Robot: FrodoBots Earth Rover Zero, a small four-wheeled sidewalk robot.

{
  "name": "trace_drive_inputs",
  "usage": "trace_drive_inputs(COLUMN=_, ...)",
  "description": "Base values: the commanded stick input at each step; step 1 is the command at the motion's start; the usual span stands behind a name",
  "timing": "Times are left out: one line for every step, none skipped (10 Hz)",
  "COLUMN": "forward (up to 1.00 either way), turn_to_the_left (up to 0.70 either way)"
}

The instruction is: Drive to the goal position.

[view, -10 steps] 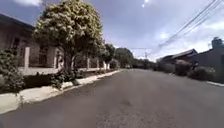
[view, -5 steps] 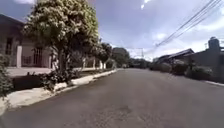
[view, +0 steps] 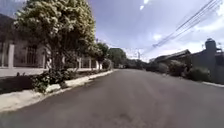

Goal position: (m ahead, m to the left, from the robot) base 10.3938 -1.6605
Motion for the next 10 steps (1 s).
trace_drive_inputs(forward=0.45, turn_to_the_left=-0.27)
trace_drive_inputs(forward=0.45, turn_to_the_left=-0.27)
trace_drive_inputs(forward=0.45, turn_to_the_left=-0.27)
trace_drive_inputs(forward=0.45, turn_to_the_left=-0.27)
trace_drive_inputs(forward=0.45, turn_to_the_left=-0.27)
trace_drive_inputs(forward=0.45, turn_to_the_left=-0.27)
trace_drive_inputs(forward=0.45, turn_to_the_left=-0.27)
trace_drive_inputs(forward=0.45, turn_to_the_left=-0.27)
trace_drive_inputs(forward=0.45, turn_to_the_left=-0.27)
trace_drive_inputs(forward=0.45, turn_to_the_left=-0.27)
